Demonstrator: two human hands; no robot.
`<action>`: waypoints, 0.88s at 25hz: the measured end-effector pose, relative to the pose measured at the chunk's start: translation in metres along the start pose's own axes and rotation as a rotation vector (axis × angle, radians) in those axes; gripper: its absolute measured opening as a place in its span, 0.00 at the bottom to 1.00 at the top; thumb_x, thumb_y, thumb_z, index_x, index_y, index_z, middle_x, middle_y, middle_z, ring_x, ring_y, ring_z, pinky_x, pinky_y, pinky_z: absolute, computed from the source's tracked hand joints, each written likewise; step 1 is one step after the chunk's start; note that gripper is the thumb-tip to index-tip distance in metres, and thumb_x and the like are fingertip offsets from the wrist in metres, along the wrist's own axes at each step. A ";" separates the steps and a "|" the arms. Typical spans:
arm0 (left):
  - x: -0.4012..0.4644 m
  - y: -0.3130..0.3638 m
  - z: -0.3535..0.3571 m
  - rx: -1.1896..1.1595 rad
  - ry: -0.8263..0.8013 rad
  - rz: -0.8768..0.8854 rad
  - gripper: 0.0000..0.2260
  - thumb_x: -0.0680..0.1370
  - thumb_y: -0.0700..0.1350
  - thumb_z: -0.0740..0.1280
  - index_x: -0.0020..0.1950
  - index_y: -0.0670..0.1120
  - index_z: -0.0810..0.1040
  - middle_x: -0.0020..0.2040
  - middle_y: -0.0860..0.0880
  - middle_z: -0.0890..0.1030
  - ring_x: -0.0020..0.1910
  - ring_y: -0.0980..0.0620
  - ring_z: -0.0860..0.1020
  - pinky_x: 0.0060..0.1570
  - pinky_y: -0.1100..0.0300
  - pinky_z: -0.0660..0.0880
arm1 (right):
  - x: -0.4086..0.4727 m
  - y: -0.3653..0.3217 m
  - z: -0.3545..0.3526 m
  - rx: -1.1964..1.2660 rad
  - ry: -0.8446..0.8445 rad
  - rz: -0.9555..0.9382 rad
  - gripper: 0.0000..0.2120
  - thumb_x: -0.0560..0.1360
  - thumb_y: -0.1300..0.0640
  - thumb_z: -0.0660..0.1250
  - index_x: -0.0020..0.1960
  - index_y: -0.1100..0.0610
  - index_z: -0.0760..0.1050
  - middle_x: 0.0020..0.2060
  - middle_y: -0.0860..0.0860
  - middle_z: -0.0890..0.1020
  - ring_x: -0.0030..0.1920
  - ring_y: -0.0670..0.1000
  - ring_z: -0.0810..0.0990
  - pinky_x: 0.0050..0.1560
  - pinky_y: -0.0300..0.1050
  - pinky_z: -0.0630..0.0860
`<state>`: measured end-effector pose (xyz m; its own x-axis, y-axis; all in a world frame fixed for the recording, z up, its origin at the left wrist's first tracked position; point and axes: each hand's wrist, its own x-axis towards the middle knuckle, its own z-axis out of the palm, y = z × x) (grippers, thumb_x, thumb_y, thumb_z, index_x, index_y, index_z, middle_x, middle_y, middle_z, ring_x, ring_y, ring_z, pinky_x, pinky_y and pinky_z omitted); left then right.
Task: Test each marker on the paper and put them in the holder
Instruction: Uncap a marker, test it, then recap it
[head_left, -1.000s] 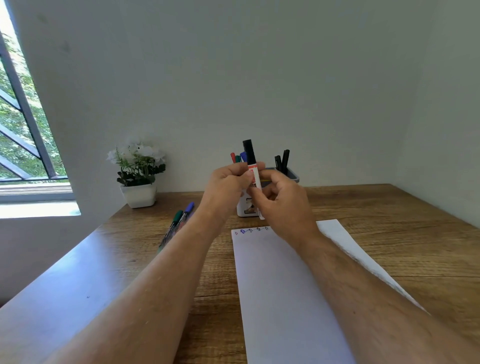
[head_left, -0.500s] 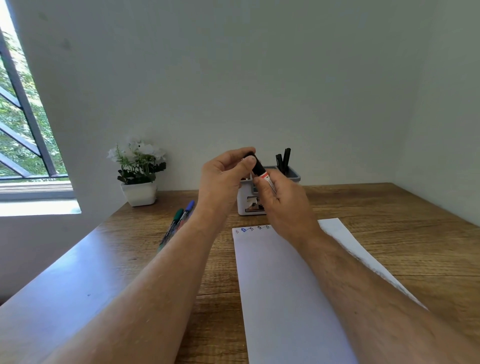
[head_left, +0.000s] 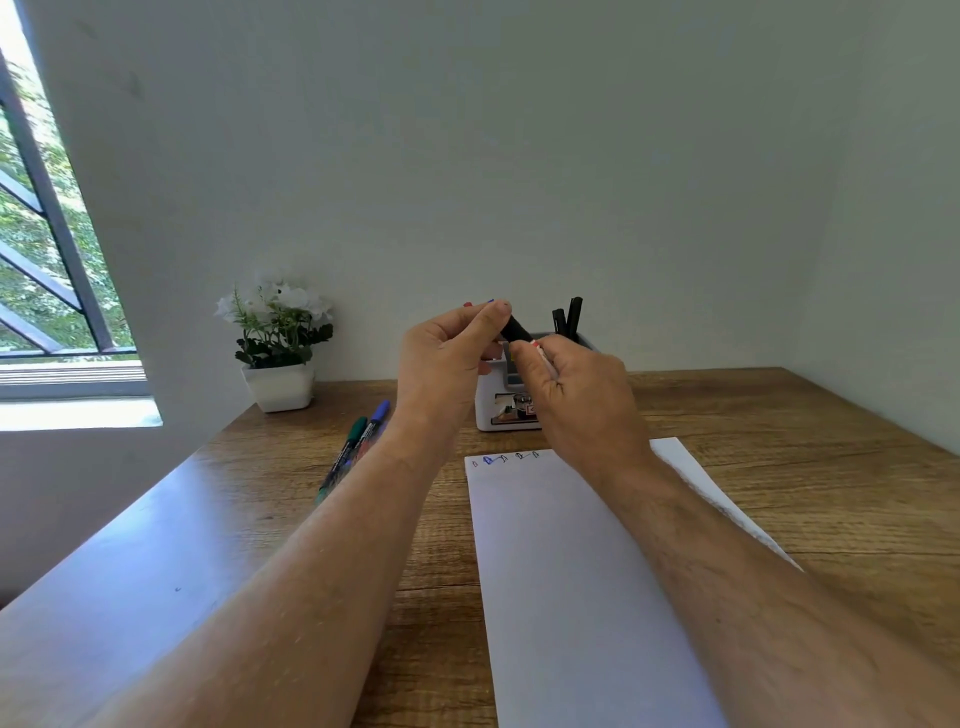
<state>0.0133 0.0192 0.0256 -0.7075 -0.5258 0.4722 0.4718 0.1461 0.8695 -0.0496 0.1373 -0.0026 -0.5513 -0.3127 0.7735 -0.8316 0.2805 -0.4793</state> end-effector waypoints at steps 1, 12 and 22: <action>0.000 -0.001 -0.001 -0.014 0.005 -0.002 0.10 0.76 0.49 0.71 0.50 0.44 0.85 0.42 0.42 0.84 0.39 0.53 0.78 0.48 0.54 0.79 | 0.000 -0.001 0.001 -0.008 -0.009 0.002 0.19 0.81 0.41 0.56 0.47 0.53 0.78 0.34 0.44 0.79 0.34 0.42 0.80 0.30 0.33 0.77; 0.003 0.009 -0.008 -0.515 0.052 -0.117 0.09 0.79 0.41 0.65 0.55 0.40 0.81 0.45 0.43 0.85 0.40 0.53 0.82 0.44 0.62 0.80 | 0.000 -0.008 -0.006 0.197 0.173 0.030 0.22 0.79 0.40 0.54 0.37 0.55 0.69 0.26 0.45 0.70 0.27 0.44 0.70 0.23 0.32 0.65; -0.003 0.012 0.005 0.227 -0.043 -0.355 0.14 0.76 0.34 0.54 0.35 0.43 0.74 0.30 0.47 0.69 0.29 0.52 0.67 0.31 0.59 0.71 | 0.000 0.001 -0.011 0.375 0.174 0.241 0.12 0.81 0.59 0.61 0.61 0.47 0.73 0.46 0.51 0.84 0.27 0.48 0.81 0.22 0.37 0.74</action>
<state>0.0185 0.0266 0.0355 -0.8288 -0.5420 0.1391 0.0704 0.1457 0.9868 -0.0503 0.1472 0.0014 -0.7383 -0.1132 0.6650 -0.6664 -0.0303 -0.7450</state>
